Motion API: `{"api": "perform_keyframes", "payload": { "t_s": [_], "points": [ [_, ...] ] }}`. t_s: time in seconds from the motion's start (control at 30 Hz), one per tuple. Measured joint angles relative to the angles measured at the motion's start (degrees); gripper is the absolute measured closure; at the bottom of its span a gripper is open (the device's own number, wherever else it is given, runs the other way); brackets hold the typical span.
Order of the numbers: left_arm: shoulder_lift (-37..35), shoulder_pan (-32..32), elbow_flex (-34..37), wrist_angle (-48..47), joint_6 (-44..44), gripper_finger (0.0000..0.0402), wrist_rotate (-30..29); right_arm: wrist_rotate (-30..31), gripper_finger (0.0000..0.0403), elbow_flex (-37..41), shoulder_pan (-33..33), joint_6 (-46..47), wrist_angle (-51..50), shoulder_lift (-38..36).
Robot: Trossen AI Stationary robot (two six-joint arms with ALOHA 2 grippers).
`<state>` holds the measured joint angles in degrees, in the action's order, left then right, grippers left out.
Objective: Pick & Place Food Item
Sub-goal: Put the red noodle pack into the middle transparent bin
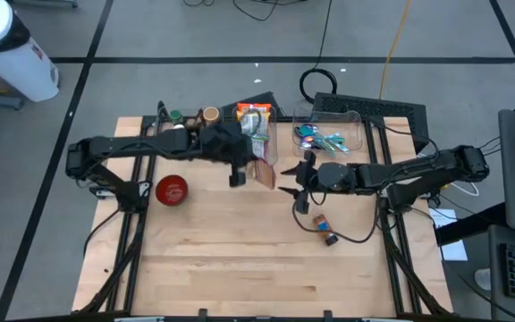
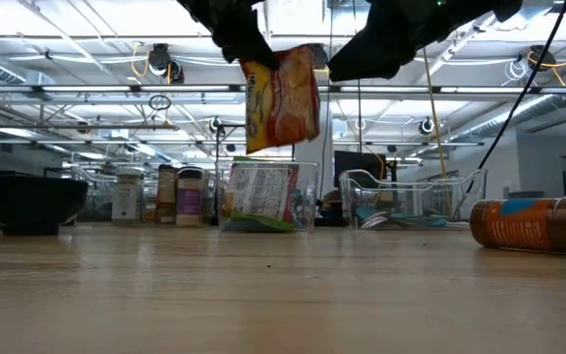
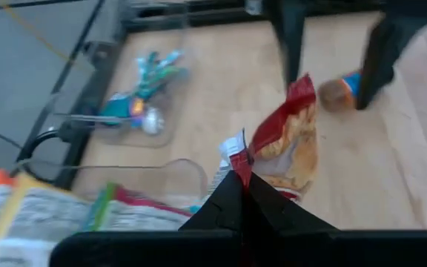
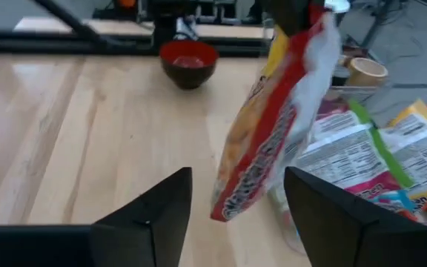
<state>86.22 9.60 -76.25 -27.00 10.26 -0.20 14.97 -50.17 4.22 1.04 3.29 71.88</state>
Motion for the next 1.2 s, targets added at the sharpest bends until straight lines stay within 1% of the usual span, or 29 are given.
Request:
{"api": "perform_keyframes", "payload": {
  "t_s": [0.17, 0.27, 0.47, 0.53, 0.63, 0.73, 0.83, 1.0, 1.2],
  "points": [
    [-0.32, 5.35, 0.04, -0.17, -0.48, 0.0400, 0.08, -0.01, 0.0184, 0.55, -1.22, 2.54, 3.22, 0.00],
    [0.07, 8.16, 0.02, 0.54, -0.31, 0.0400, 0.00, -0.10, 0.0184, 2.73, -0.99, 2.75, 7.83, 0.00],
    [0.19, 12.53, 0.02, 1.39, -1.40, 0.0400, 0.33, -0.23, 0.0189, 10.82, -0.74, 3.75, 20.82, 0.02],
    [0.19, 13.60, 0.02, 1.11, -2.30, 0.0400, 1.66, -0.23, 0.0190, 14.08, -0.76, 5.04, 25.16, 0.04],
    [0.94, 14.34, 0.02, 1.25, -3.27, 0.0400, 3.16, -0.23, 0.0189, 18.52, -0.78, 6.81, 32.11, 0.04],
    [1.99, 14.60, 0.02, 1.24, -4.03, 0.0399, 3.23, -0.24, 0.0189, 21.87, -0.79, 8.25, 36.84, 0.04],
    [3.05, 14.56, 0.02, 1.50, -5.56, 0.0400, 3.25, -0.20, 0.0191, 22.93, -0.87, 8.76, 38.71, 0.04],
    [6.18, 14.56, 0.02, 0.29, -10.57, 0.0399, 3.22, -0.23, 0.0192, 22.93, -0.85, 8.78, 38.74, 0.04],
    [8.32, 14.55, 0.02, -0.94, -18.43, 0.0398, 2.95, -0.23, 0.0192, 22.95, -0.85, 8.78, 38.86, 0.04]
  ]
}}
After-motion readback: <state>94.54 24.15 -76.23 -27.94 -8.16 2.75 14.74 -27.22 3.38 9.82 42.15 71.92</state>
